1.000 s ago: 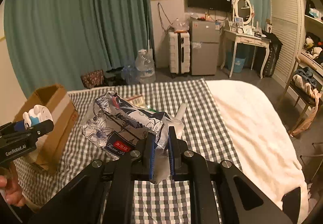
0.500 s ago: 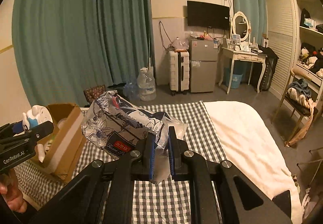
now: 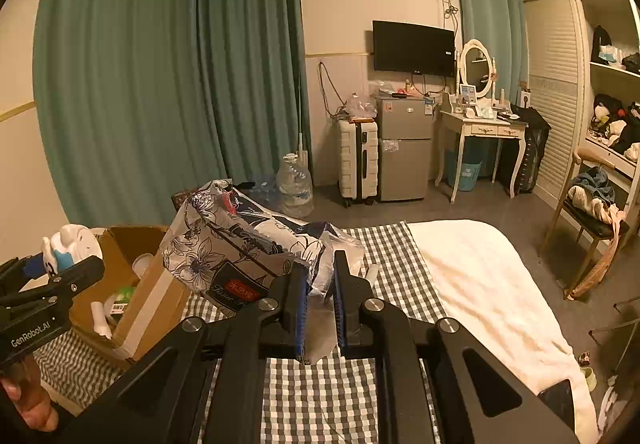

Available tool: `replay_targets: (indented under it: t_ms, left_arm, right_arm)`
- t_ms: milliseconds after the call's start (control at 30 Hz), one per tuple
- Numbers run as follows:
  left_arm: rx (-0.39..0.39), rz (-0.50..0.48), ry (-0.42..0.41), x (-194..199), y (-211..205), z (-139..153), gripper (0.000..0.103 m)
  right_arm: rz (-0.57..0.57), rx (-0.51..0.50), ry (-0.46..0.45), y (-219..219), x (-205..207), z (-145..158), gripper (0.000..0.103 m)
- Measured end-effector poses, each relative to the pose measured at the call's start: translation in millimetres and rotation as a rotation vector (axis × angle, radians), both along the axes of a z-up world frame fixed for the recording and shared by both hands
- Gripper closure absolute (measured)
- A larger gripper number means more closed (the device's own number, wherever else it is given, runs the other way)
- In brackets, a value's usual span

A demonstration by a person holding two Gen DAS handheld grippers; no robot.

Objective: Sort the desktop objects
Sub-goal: 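Carry the tissue pack and white bear over the cardboard box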

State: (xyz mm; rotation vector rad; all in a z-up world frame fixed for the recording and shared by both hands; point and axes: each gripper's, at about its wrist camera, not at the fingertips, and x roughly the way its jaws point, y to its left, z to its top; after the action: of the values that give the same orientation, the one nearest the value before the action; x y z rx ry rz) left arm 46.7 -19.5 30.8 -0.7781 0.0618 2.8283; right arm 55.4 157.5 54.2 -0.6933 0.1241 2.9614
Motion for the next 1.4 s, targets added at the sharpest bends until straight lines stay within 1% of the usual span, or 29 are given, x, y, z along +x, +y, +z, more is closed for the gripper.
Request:
replay_targets:
  t_ms: [300,467,767,1000,1100,1233,1400]
  left_arm:
    - [-0.005,0.024,0.012,-1,-23,1,0.033]
    - [0.001,0.062,0.022,-9,-45,6,0.033]
    - [-0.021,0.132,0.051,-25,-81,14,0.033]
    - [-0.060,0.191,0.051,-36,-111,7,0.033]
    - [-0.042,0.204,0.052,-40,-125,8,0.033]
    - [-0.073,0.231,0.060,-46,-138,5,0.033]
    - [-0.084,0.269,0.054,-54,-159,-6,0.033]
  right_arm:
    - [0.014,0.009,0.008,-21,-5,7,0.092]
    - [0.038,0.008,0.009,-36,-10,7,0.092]
    - [0.102,0.010,0.008,-67,-28,8,0.092]
    - [0.138,0.001,-0.003,-91,-43,4,0.092]
    - [0.159,0.009,-0.009,-102,-51,3,0.092]
    - [0.184,0.013,-0.020,-116,-62,-1,0.092]
    - [0.221,0.013,-0.037,-139,-77,-9,0.092]
